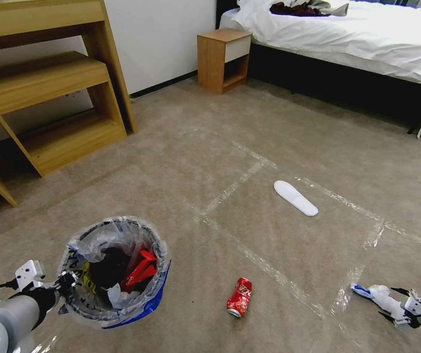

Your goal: Pick up the trash bin and place the garbage on the floor into it.

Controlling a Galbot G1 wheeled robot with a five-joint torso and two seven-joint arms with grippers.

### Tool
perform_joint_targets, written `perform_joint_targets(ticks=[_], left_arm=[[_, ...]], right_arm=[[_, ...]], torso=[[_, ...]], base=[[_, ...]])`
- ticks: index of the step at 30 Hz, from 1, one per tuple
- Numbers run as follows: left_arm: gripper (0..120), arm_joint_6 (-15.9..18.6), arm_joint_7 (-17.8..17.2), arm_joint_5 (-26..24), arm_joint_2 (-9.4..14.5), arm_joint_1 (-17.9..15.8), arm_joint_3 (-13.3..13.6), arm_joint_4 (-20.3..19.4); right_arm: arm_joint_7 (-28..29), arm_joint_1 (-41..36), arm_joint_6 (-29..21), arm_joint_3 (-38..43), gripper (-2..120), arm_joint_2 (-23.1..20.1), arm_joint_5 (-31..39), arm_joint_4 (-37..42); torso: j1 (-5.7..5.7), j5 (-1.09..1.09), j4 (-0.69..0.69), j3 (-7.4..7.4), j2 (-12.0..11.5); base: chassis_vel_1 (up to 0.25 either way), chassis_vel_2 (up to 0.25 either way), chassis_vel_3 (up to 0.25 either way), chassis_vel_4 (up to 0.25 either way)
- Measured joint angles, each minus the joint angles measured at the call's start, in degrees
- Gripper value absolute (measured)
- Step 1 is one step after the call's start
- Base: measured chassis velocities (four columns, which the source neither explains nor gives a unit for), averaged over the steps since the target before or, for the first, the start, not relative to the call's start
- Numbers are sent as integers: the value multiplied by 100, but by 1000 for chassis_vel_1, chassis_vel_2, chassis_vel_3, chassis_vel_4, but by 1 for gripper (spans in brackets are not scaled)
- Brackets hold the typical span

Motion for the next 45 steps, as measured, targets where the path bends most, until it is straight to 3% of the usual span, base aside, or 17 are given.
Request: perform_joint_targets(ticks=[11, 20, 22, 24, 26, 28, 35, 45], left_arm=[[0, 0, 0, 5, -22, 8, -12, -2], [0, 0, 0, 6, -29, 31, -59, -4], [0, 0, 0, 6, -30, 30, -60, -4], [0, 0, -1, 6, -40, 28, -61, 2], [0, 0, -1, 6, -42, 26, -61, 7], [0, 0, -2, 13, -53, 12, -55, 25], [0, 0, -3, 31, -68, -3, -34, 51], [0, 0, -4, 37, -71, -28, -9, 107]], right_arm=[[27, 4, -62, -18, 95, 172, 42, -23], [-4, 141, -82, -94, 60, 328, 43, -20], [-8, 152, -82, -100, 58, 334, 43, -16], [-15, 211, -82, -122, 46, 354, 43, -13], [-14, 230, -79, -132, 43, 360, 43, -8], [-9, 278, -55, -188, 30, 367, 67, 26], [52, 364, -4, -349, 7, 418, 167, 94], [126, 398, 26, -505, 4, 491, 276, 264]], torso=[[0, 0, -1, 0, 0], [0, 0, 0, 0, 0], [0, 0, -1, 0, 0], [0, 0, 0, 0, 0], [0, 0, 0, 0, 0], [0, 0, 0, 0, 0], [0, 1, 0, 0, 0], [0, 0, 0, 0, 0]], base=[[0, 0, 0, 0], [0, 0, 0, 0], [0, 0, 0, 0], [0, 0, 0, 0], [0, 0, 0, 0], [0, 0, 0, 0], [0, 0, 0, 0], [0, 0, 0, 0]])
